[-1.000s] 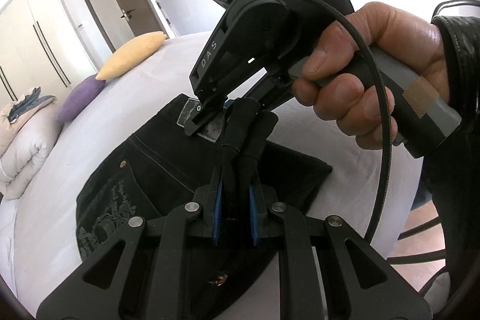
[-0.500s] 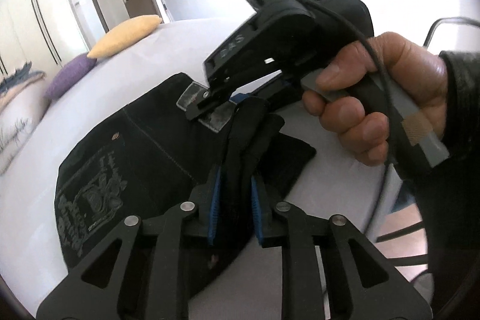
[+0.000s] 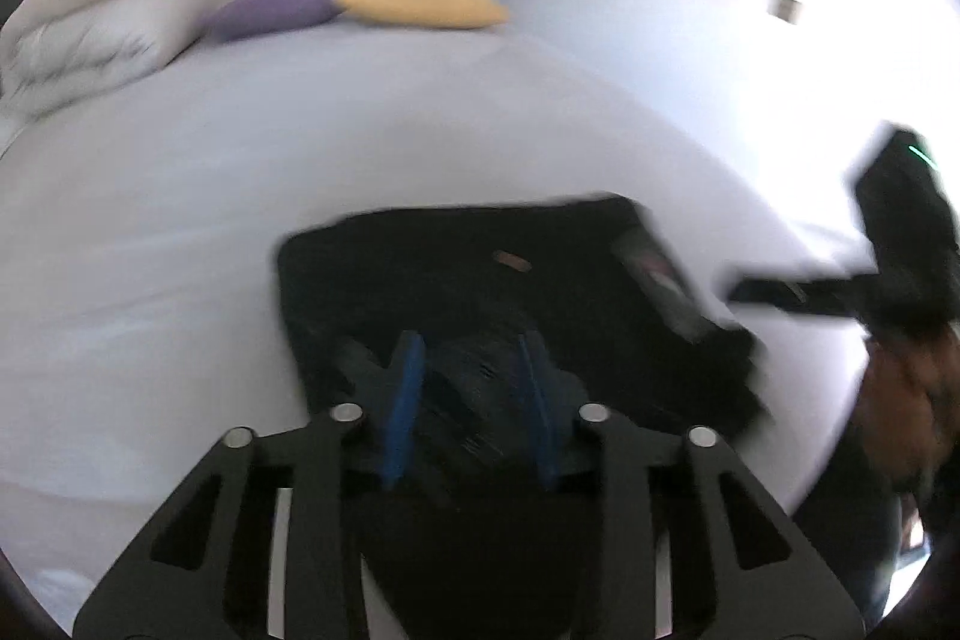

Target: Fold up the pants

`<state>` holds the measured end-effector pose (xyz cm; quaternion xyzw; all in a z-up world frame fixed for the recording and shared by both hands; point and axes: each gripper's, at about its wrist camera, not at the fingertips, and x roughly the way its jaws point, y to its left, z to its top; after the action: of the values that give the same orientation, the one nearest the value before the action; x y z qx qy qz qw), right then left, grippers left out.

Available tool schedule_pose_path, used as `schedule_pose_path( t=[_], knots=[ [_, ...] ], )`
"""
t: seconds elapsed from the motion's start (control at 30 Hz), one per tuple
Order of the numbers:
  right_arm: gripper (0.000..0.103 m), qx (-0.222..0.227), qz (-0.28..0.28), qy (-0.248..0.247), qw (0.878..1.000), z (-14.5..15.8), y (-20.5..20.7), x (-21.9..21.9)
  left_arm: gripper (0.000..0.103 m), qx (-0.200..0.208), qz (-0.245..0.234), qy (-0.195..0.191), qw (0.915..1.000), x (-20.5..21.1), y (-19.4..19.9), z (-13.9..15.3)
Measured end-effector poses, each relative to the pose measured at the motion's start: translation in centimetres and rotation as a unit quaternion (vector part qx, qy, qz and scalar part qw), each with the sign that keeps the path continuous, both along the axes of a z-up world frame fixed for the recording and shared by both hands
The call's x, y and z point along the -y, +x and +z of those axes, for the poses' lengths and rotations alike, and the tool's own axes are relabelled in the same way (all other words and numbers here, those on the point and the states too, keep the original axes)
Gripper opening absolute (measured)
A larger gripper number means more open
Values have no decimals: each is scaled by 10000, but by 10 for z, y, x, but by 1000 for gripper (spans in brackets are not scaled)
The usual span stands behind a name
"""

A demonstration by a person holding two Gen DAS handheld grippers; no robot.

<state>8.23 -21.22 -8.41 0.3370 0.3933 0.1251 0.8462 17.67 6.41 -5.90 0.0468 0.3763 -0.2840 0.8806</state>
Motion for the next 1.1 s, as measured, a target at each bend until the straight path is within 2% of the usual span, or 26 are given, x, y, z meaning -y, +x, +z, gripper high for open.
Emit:
schedule_pose_path(
  t=[0.03,0.13,0.17,0.27,0.4,0.57,0.73,0.93,1.0,1.1],
  knots=[
    [10,-57,27,-46,10000,-2,4,-4,26,-89,40,102,9999,9,19,1],
    [8,-588,-38,-366,9976,-27,15,-12,23,-314,78,687,9971,19,52,-24],
    [0,-751,-118,-501,9958,-33,17,-12,23,-372,82,826,9959,21,53,-34],
    [0,-661,-209,-317,9971,-43,6,-8,23,-181,65,991,9949,21,39,-39],
    [0,-574,-311,-512,9966,-37,-9,-11,23,-133,74,1037,9945,19,21,-40],
    [0,-495,-347,-992,9932,-29,-34,-23,23,-208,94,928,9954,10,7,-40],
    [0,-563,-394,-912,9935,-36,-54,-21,23,-164,127,1011,9947,11,-1,-41],
    [0,-635,-473,-944,9924,-46,-55,-28,23,-111,127,1149,9932,14,-16,-43],
    [0,-620,-474,-887,9930,-47,-56,-27,23,-93,137,1176,9929,18,-35,-42],
    [0,-621,-451,-848,9934,-44,-56,-28,23,-84,144,1176,9929,19,-34,-41]
  ],
)
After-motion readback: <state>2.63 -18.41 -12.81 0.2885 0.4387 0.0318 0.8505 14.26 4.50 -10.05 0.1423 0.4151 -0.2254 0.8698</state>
